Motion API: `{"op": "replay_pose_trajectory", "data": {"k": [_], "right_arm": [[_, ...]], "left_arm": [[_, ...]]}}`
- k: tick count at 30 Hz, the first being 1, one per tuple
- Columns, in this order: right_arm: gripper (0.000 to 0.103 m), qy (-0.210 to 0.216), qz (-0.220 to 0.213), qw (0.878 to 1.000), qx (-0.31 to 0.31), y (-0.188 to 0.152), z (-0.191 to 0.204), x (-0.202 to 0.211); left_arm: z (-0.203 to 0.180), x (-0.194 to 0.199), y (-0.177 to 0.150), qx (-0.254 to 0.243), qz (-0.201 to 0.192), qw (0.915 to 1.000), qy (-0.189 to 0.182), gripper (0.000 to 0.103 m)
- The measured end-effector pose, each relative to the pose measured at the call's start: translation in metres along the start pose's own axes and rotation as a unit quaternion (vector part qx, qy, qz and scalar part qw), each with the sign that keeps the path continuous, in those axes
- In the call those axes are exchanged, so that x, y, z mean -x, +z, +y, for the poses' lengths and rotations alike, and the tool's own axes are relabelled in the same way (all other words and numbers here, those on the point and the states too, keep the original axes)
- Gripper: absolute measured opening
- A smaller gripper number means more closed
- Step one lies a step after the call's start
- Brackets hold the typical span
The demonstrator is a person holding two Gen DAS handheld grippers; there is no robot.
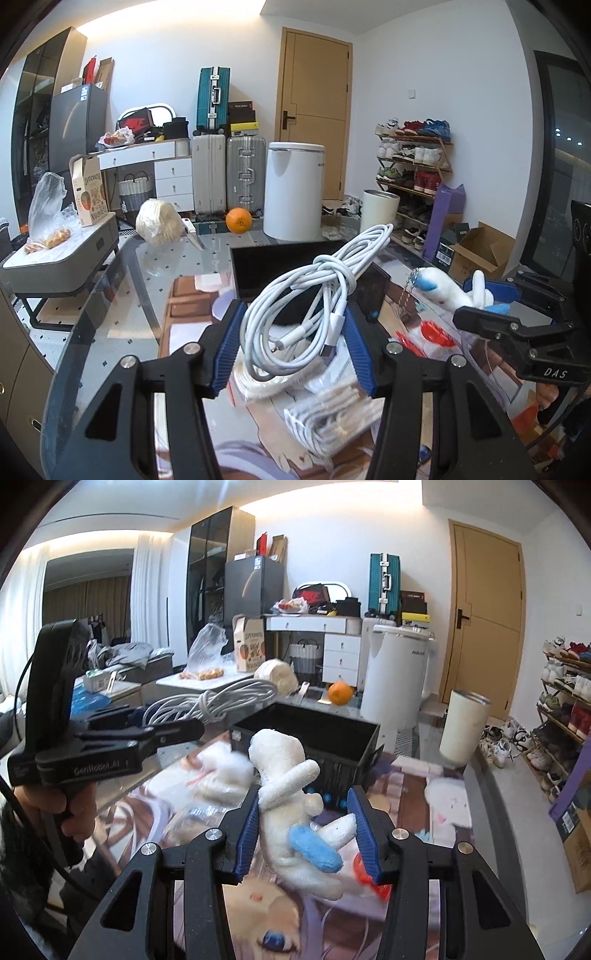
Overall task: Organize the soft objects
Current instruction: 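Lift the white plush toy with the right gripper toward the black box, then lower the plush toy into the black box and open the right gripper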
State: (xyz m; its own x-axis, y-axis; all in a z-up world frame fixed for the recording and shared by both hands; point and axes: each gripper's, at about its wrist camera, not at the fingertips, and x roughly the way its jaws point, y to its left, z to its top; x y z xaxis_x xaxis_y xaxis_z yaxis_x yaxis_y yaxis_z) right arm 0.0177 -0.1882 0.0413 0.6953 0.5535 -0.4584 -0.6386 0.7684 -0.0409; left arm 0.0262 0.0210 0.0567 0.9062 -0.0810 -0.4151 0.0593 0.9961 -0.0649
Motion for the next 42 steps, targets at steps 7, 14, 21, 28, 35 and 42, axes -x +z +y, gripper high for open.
{"op": "replay_pose_trajectory", "data": {"k": [7, 14, 21, 28, 35, 42], "right_arm": [[0.047, -0.007, -0.001, 1.000, -0.006, 0.023, -0.015, -0.020], [0.047, -0.016, 0.005, 1.000, -0.004, 0.043, -0.031, -0.042], [0.047, -0.019, 0.014, 1.000, 0.008, 0.059, -0.038, -0.062], [0.047, -0.027, 0.032, 0.999, 0.012, 0.072, -0.046, -0.091], [0.047, -0.030, 0.046, 0.998, 0.016, 0.078, -0.054, -0.114], [0.047, -0.024, 0.058, 0.997, 0.035, 0.083, -0.058, -0.131]], "left_arm": [[0.006, -0.019, 0.016, -0.003, 0.000, 0.9999, 0.016, 0.052], [0.007, -0.040, 0.031, -0.015, 0.009, 0.9996, 0.024, 0.052], [0.009, -0.059, 0.036, -0.023, 0.023, 0.9992, 0.025, 0.052], [0.012, -0.083, 0.042, -0.028, 0.044, 0.9983, 0.026, 0.052], [0.018, -0.104, 0.045, -0.031, 0.068, 0.9969, 0.024, 0.052], [0.019, -0.122, 0.046, -0.043, 0.084, 0.9954, 0.016, 0.052]]}}
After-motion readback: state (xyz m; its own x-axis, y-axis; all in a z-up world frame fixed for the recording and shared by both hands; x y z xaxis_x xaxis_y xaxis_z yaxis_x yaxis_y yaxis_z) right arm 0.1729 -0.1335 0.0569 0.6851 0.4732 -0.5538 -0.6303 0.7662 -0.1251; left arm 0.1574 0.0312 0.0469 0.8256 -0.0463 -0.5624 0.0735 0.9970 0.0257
